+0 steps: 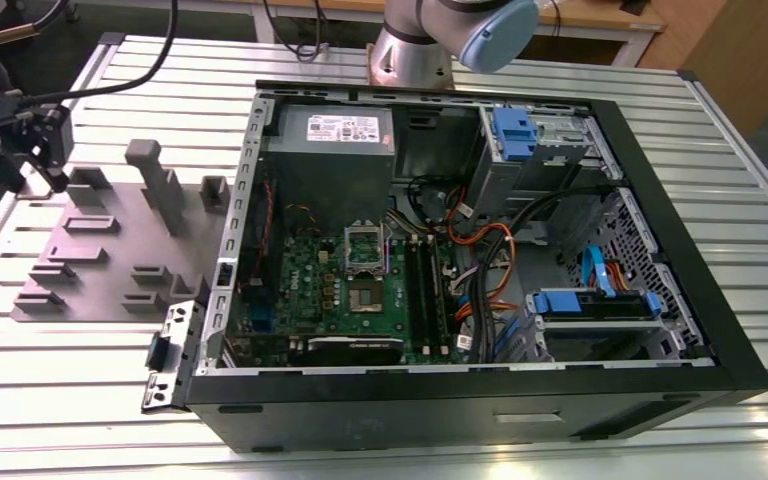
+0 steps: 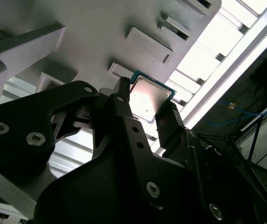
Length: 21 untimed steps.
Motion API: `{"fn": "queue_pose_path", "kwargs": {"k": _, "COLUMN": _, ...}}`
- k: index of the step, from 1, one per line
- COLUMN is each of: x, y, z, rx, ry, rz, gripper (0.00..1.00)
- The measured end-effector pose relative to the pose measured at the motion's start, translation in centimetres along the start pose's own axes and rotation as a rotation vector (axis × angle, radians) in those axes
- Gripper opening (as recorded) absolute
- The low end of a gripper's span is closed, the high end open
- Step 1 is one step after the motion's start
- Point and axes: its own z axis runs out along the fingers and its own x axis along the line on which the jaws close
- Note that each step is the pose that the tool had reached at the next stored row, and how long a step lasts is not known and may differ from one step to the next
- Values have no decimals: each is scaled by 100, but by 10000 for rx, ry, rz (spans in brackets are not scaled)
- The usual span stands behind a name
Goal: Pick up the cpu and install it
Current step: 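Pick up the cpu and move it towards the insertion slot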
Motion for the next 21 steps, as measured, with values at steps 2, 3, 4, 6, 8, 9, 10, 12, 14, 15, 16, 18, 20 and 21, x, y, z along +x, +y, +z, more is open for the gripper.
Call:
{"fn": "queue_pose_path", "kwargs": {"k": 2, "x": 0, "y": 0, "z": -4, "rx": 0, "ry": 0, "rz": 0, "gripper": 47}}
{"fn": "queue_pose_path", "kwargs": {"k": 3, "x": 0, "y": 0, "z": -6, "rx": 1, "ry": 0, "rz": 0, "gripper": 47}}
{"fn": "queue_pose_path", "kwargs": {"k": 4, "x": 0, "y": 0, "z": -7, "rx": 0, "ry": 0, "rz": 0, "gripper": 47}}
{"fn": "queue_pose_path", "kwargs": {"k": 6, "x": 0, "y": 1, "z": -26, "rx": 1, "ry": 1, "rz": 0, "gripper": 47}}
{"fn": "queue_pose_path", "kwargs": {"k": 8, "x": 0, "y": 1, "z": -45, "rx": 0, "ry": 0, "rz": 0, "gripper": 47}}
{"fn": "queue_pose_path", "kwargs": {"k": 9, "x": 0, "y": 1, "z": -46, "rx": 0, "ry": 0, "rz": 0, "gripper": 47}}
{"fn": "queue_pose_path", "kwargs": {"k": 10, "x": 0, "y": 1, "z": -48, "rx": 0, "ry": 0, "rz": 0, "gripper": 47}}
{"fn": "queue_pose_path", "kwargs": {"k": 12, "x": 0, "y": 1, "z": -52, "rx": 0, "ry": 0, "rz": 0, "gripper": 47}}
{"fn": "queue_pose_path", "kwargs": {"k": 14, "x": -1, "y": 6, "z": -198, "rx": 0, "ry": 0, "rz": 0, "gripper": 47}}
{"fn": "queue_pose_path", "kwargs": {"k": 15, "x": -1, "y": 6, "z": -199, "rx": 0, "ry": 0, "rz": 0, "gripper": 47}}
{"fn": "queue_pose_path", "kwargs": {"k": 16, "x": -1, "y": 6, "z": -201, "rx": 1, "ry": 1, "rz": 0, "gripper": 47}}
{"fn": "queue_pose_path", "kwargs": {"k": 18, "x": -1, "y": 6, "z": -213, "rx": 3, "ry": 5, "rz": 0, "gripper": 47}}
{"fn": "queue_pose_path", "kwargs": {"k": 20, "x": -1, "y": 6, "z": -222, "rx": 0, "ry": 0, "rz": 0, "gripper": 47}}
{"fn": "queue_pose_path", "kwargs": {"k": 21, "x": -1, "y": 6, "z": -226, "rx": 0, "ry": 0, "rz": 0, "gripper": 47}}
